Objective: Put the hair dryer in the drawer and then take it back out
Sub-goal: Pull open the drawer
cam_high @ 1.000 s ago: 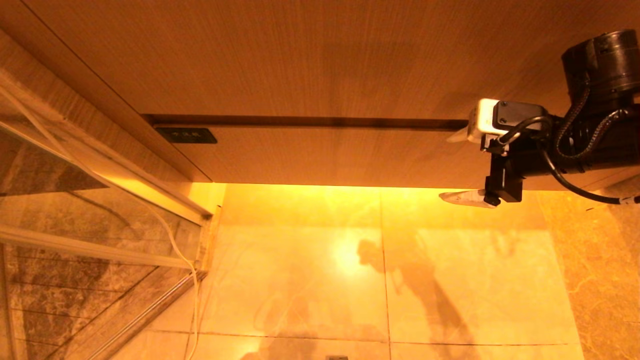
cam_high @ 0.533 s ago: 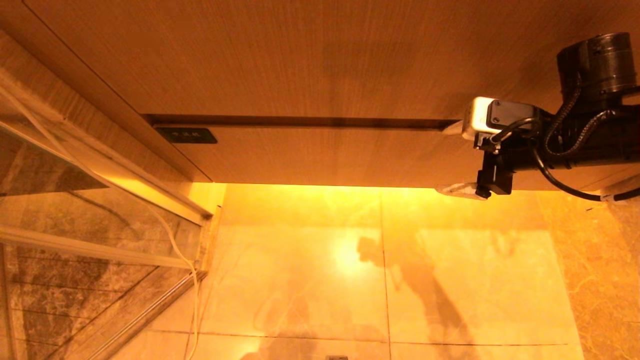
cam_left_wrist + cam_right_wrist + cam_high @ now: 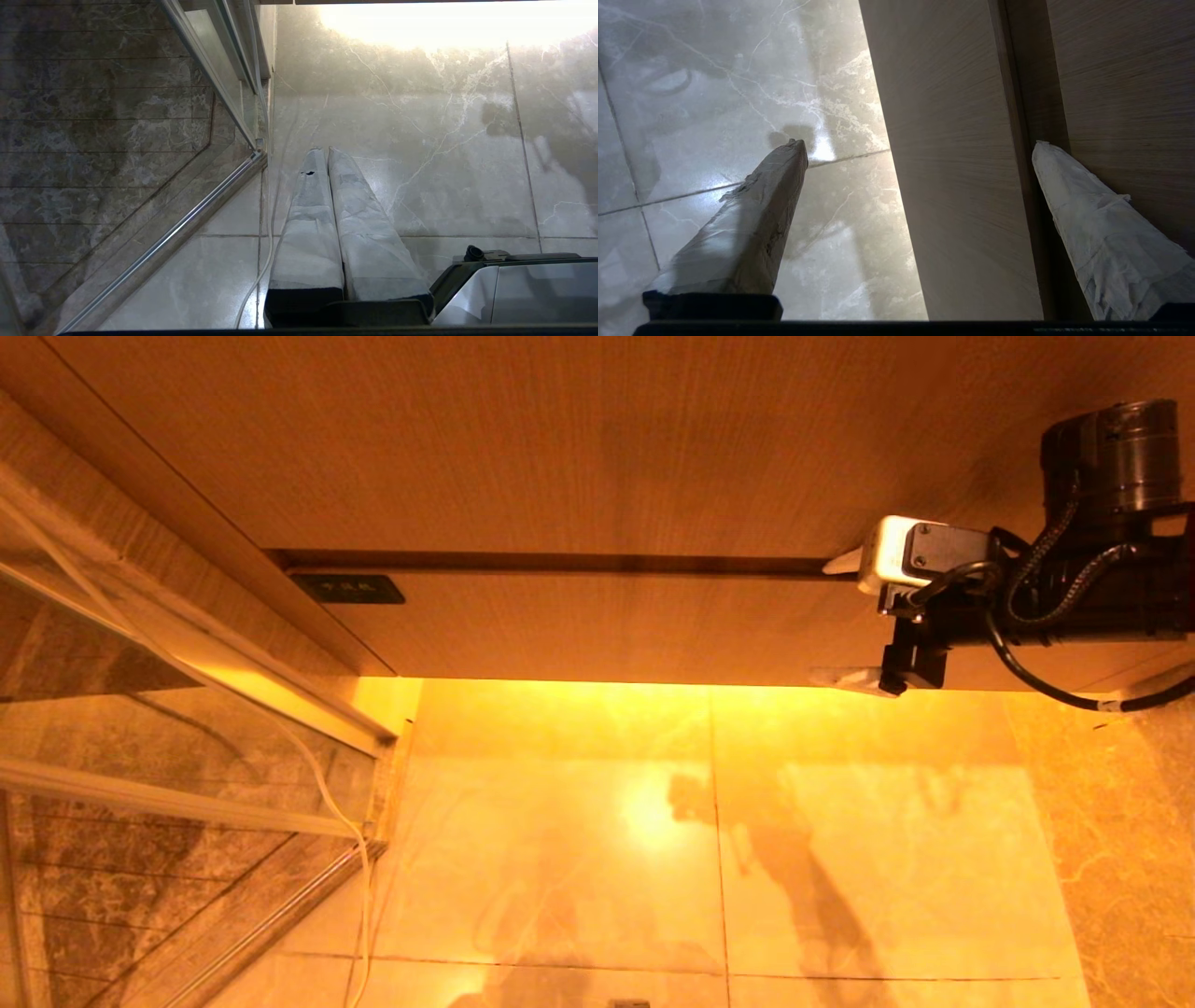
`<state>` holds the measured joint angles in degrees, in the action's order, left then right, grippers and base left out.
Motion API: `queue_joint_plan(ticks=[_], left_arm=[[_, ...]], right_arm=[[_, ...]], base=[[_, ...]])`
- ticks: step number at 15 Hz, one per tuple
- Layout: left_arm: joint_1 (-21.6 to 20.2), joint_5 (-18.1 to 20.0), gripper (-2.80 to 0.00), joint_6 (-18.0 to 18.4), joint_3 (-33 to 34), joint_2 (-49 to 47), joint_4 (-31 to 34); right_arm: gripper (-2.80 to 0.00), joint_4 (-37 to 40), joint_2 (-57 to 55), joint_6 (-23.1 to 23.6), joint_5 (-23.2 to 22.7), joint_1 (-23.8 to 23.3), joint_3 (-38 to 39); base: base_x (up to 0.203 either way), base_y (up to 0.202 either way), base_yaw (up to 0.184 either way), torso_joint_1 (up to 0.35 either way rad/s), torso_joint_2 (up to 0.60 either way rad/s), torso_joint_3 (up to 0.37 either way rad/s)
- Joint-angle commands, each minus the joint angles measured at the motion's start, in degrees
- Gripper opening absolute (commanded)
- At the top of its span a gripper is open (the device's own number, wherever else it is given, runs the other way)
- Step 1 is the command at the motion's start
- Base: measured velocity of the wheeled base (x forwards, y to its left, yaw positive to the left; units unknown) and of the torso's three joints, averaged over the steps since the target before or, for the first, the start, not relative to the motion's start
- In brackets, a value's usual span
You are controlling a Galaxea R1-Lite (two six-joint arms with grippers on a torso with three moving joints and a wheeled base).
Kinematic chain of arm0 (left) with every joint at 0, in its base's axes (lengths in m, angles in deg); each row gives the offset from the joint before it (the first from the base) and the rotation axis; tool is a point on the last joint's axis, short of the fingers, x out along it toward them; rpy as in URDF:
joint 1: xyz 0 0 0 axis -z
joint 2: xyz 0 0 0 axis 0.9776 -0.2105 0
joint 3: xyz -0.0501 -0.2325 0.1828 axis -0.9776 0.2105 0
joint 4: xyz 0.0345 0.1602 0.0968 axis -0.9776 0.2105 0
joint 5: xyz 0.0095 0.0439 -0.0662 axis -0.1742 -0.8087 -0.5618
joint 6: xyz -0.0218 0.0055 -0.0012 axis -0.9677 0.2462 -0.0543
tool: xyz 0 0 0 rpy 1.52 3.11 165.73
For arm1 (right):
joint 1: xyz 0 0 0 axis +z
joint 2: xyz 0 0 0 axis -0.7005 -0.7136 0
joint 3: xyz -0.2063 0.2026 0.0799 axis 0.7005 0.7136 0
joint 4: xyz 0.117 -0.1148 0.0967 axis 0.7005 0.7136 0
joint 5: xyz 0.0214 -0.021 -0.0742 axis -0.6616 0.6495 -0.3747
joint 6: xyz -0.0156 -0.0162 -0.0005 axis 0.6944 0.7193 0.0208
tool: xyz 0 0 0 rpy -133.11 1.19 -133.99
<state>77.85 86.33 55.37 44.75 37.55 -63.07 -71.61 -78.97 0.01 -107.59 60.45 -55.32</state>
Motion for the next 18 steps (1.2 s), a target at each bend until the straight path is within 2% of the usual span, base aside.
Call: queue_joint_plan(ticks=[1, 8, 9, 12, 18], left_arm=[[0.00, -0.01, -2.80, 0.02, 0.09, 0.00, -0.04], [0.00, -0.01, -2.80, 0.02, 0.09, 0.00, -0.04], [0.00, -0.01, -2.80, 0.02, 0.09, 0.00, -0.04], [0.00, -0.01, -2.80, 0.02, 0.09, 0.00, -0.04], [0.00, -0.01, -2.80, 0.02, 0.09, 0.00, -0.04]], right_arm=[[0.00, -0.92, -0.94, 0.44, -0.02, 0.01, -0.02], [0.00, -3.20, -2.09, 2.79, 0.26, -0.98, 0.87], [0.00, -3.20, -2.26, 4.43, 0.26, -1.11, 1.10], [0.00, -4.74, -3.33, 5.19, 0.16, -1.13, 1.16], [0.00, -7.34, -3.67, 9.76, 0.06, -1.04, 1.38]], base=[[0.000, 0.000, 0.000, 0.000, 0.00, 0.000], [0.000, 0.000, 0.000, 0.000, 0.00, 0.000], [0.000, 0.000, 0.000, 0.000, 0.00, 0.000], [0.000, 0.000, 0.000, 0.000, 0.00, 0.000], [0.000, 0.000, 0.000, 0.000, 0.00, 0.000]])
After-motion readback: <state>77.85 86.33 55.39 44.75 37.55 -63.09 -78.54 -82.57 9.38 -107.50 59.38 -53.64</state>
